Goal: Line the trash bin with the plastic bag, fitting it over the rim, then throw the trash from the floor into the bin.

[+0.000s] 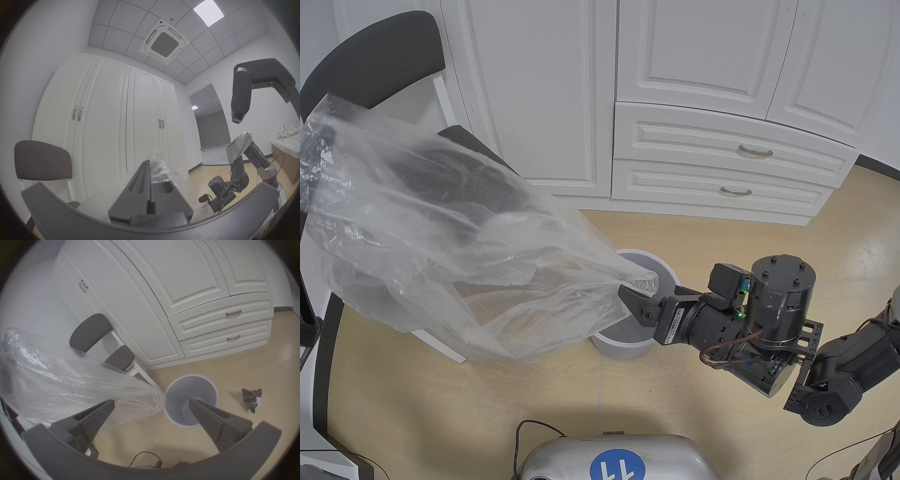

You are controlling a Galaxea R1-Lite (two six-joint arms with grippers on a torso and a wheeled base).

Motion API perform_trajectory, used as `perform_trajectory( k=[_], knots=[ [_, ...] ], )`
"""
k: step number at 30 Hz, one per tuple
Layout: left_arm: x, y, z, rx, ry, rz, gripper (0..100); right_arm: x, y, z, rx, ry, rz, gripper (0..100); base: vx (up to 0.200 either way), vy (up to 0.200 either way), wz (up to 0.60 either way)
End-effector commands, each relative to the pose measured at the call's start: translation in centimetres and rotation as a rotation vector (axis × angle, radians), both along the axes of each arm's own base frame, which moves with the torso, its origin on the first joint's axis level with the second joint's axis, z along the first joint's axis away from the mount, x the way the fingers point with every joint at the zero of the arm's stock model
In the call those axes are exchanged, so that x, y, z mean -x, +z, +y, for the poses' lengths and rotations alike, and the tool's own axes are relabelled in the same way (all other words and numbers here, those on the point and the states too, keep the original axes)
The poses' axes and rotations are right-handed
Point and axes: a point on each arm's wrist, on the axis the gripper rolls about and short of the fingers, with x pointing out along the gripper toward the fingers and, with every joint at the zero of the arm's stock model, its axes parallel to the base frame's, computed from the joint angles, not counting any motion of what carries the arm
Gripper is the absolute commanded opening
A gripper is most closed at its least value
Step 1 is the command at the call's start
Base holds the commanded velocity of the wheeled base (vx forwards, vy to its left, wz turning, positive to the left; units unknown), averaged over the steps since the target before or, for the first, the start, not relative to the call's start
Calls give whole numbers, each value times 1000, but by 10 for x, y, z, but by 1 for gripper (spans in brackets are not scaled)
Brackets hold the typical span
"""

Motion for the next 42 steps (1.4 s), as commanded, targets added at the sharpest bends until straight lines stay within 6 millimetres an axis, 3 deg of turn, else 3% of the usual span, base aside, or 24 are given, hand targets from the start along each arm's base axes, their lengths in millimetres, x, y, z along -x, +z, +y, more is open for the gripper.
perform_trajectory(
  k=[1, 11, 16, 21, 28, 36, 42],
  knots=[
    [1, 0, 1, 3, 0, -3, 0, -14, -10, 5, -33, -8, 20, 100, 0, 0, 0],
    [1, 1, 1, 5, -2, -2, 0, -26, -30, 15, -129, 9, -54, 100, 0, 0, 0],
    [1, 1, 1, 5, -2, -2, 0, -23, -29, 15, -131, 21, -54, 100, 0, 0, 0],
    [1, 1, 1, 6, -3, -1, 0, -5, -29, 16, -121, 104, -40, 100, 0, 0, 0],
    [1, 1, 1, 7, -4, 0, 0, -11, -25, 14, -153, 95, -63, 100, 0, 0, 0],
    [0, 1, 0, 12, -14, 7, 0, 17, -30, 28, -142, 188, -41, 100, 0, 0, 0],
    [0, 1, 0, 14, -16, 8, 0, 43, -17, 28, -160, 256, -57, 100, 0, 0, 0]
  ],
)
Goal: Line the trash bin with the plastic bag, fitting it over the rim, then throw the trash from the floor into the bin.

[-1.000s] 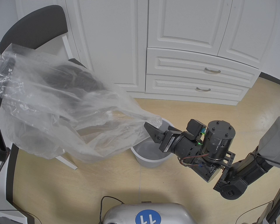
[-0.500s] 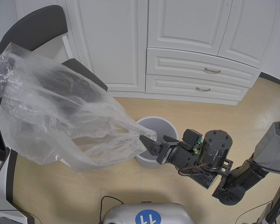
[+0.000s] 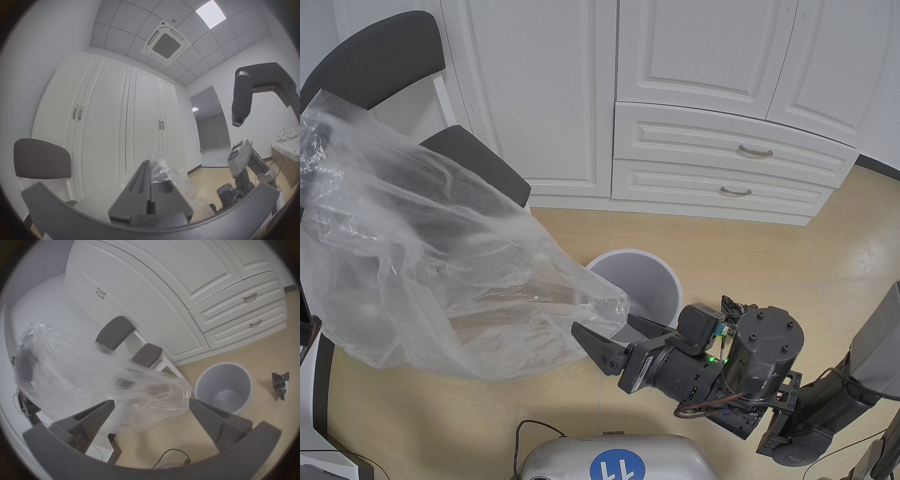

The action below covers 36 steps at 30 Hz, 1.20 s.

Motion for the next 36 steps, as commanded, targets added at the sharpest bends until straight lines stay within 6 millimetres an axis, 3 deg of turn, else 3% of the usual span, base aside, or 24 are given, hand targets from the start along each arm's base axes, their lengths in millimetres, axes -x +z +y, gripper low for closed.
perform_trajectory(
  k=[1, 6, 7, 23, 29, 36],
  knots=[
    [-1, 0, -1, -1, 1, 3, 0, 15, 8, -2, -7, 37, -7, 100, 0, 0, 0],
    [0, 0, 0, 1, -1, 1, 0, 8, -7, 1, 33, 25, 22, 100, 0, 0, 0],
    [0, 1, 0, 2, -1, 0, 0, -6, -22, 3, 60, -4, 43, 100, 0, 0, 0],
    [3, 6, 3, 35, -18, -6, 0, -33, -55, 5, 111, -49, 95, 100, 0, 0, 0],
    [3, 6, 3, 38, -20, -3, 0, -37, -49, 2, 91, -64, 83, 100, 0, 0, 0],
    [3, 5, 3, 34, -21, -1, 0, -23, -18, -3, 43, -55, 18, 100, 0, 0, 0]
  ],
)
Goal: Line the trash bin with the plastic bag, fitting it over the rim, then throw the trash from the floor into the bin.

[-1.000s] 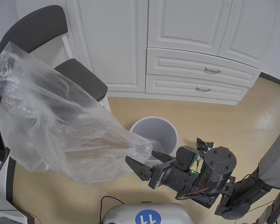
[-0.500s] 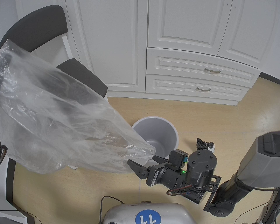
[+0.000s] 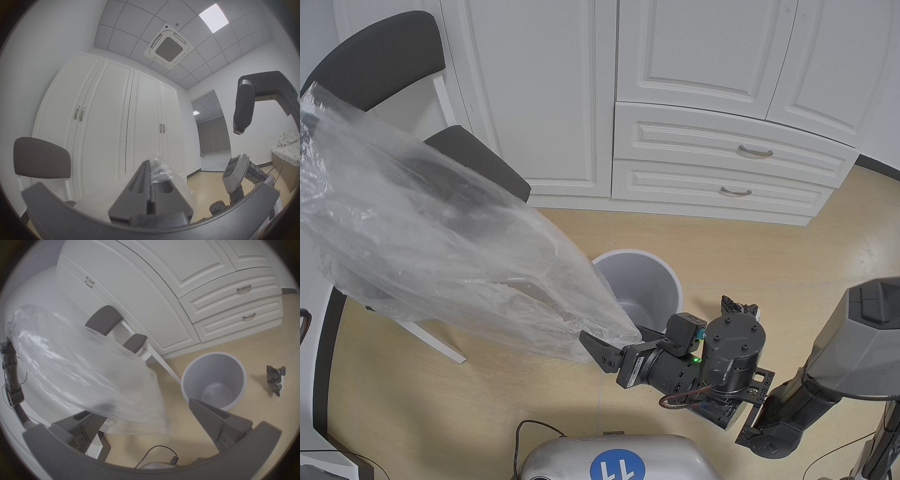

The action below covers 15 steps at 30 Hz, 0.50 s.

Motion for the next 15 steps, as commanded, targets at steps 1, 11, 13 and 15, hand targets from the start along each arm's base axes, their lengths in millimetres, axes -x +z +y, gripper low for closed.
perform_trajectory(
  k=[1, 11, 13, 15],
  knots=[
    [0, -1, 0, -3, 0, 2, 0, 7, 27, -8, -45, -3, -56, 100, 0, 0, 0],
    [0, -1, 0, -7, 4, -1, 0, 3, 44, -22, -40, -43, -121, 100, 0, 0, 0],
    [0, -1, 0, -7, 4, -1, 0, 2, 44, -22, -40, -43, -125, 100, 0, 0, 0],
    [0, -1, 0, -7, 4, -1, 0, 0, 41, -20, -38, -53, -125, 100, 0, 0, 0]
  ],
)
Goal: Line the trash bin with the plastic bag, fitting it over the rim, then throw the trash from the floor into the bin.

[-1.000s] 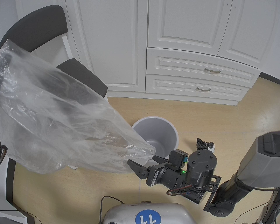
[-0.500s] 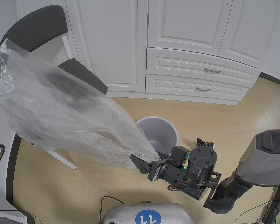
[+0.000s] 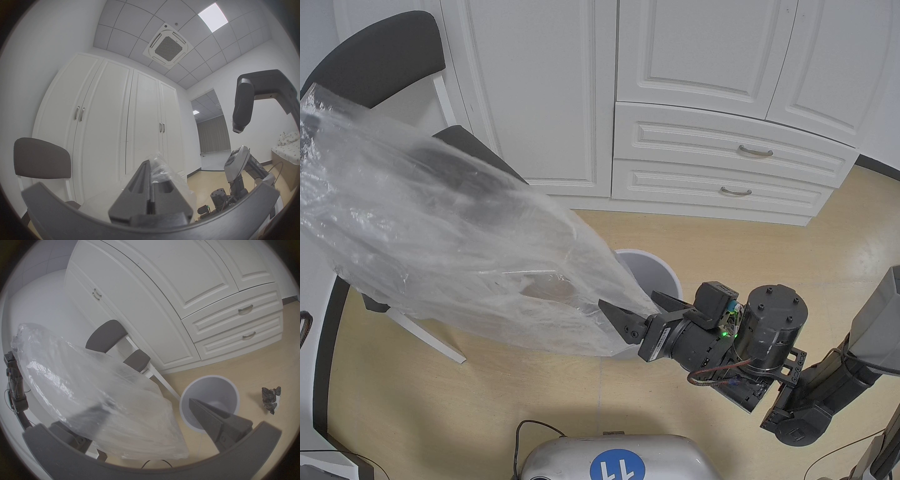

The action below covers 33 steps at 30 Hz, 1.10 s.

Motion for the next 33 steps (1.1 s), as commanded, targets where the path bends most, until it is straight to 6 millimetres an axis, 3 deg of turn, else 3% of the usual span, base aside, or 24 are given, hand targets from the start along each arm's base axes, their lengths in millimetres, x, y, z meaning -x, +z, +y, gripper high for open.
perform_trajectory(
  k=[1, 9, 28, 29, 33],
  knots=[
    [0, 0, 0, 1, 0, -1, 0, -3, -2, 2, 1, -14, -1, 100, 0, 0, 0],
    [2, 2, 2, 11, 0, -12, 0, -22, -23, 10, -38, -60, -37, 100, 0, 0, 0],
    [2, 2, 2, 9, 1, -12, 0, -16, -20, 10, -43, -39, -38, 100, 0, 0, 0],
    [2, 2, 2, 9, 1, -12, 0, -16, -19, 10, -45, -39, -40, 0, 0, 0, 0],
    [2, 2, 2, 9, 1, -12, 0, -15, -17, 10, -54, -37, -46, 0, 0, 0, 0]
  ],
)
